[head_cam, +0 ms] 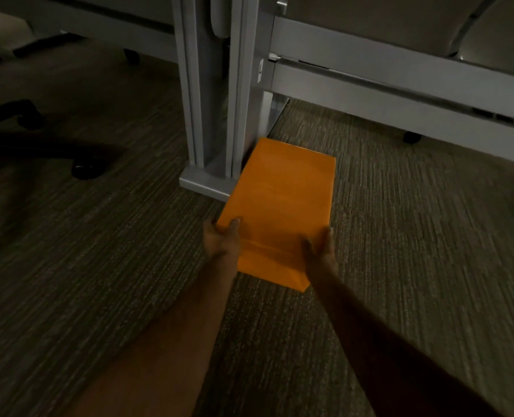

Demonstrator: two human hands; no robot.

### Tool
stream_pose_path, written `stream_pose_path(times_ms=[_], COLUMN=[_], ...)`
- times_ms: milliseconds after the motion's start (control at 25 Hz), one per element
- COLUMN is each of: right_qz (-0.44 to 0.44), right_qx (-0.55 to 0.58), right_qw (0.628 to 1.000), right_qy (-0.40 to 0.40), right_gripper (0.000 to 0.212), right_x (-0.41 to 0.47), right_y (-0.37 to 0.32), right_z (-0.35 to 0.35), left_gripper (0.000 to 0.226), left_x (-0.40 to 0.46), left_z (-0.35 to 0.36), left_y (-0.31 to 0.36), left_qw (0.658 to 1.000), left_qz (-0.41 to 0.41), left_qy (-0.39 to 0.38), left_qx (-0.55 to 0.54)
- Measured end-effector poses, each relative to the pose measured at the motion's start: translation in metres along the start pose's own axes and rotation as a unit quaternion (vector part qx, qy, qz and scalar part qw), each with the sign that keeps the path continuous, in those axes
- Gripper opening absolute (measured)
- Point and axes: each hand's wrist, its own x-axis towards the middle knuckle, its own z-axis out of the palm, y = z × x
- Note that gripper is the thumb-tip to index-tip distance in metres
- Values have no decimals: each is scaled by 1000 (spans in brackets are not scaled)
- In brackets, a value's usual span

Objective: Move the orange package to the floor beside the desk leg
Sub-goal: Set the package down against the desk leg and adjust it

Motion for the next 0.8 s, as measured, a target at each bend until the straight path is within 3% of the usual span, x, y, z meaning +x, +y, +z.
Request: stream_pose_path(times_ms=[400, 800], right_qz=[38, 15], right_qx=[-9, -13], right_qw=[999, 1000], right_qy=[-20, -12], right_gripper=[80, 84], right_x=[8, 34], right_y=[-10, -14], right_z=[16, 24], left_gripper=[52, 43], left_x=[27, 54], left_z=[3, 18], left_y=[6, 12], left_qw=[999, 998], left_qz=[7, 9], left_qy=[-50, -57], left_qx=[-3, -14])
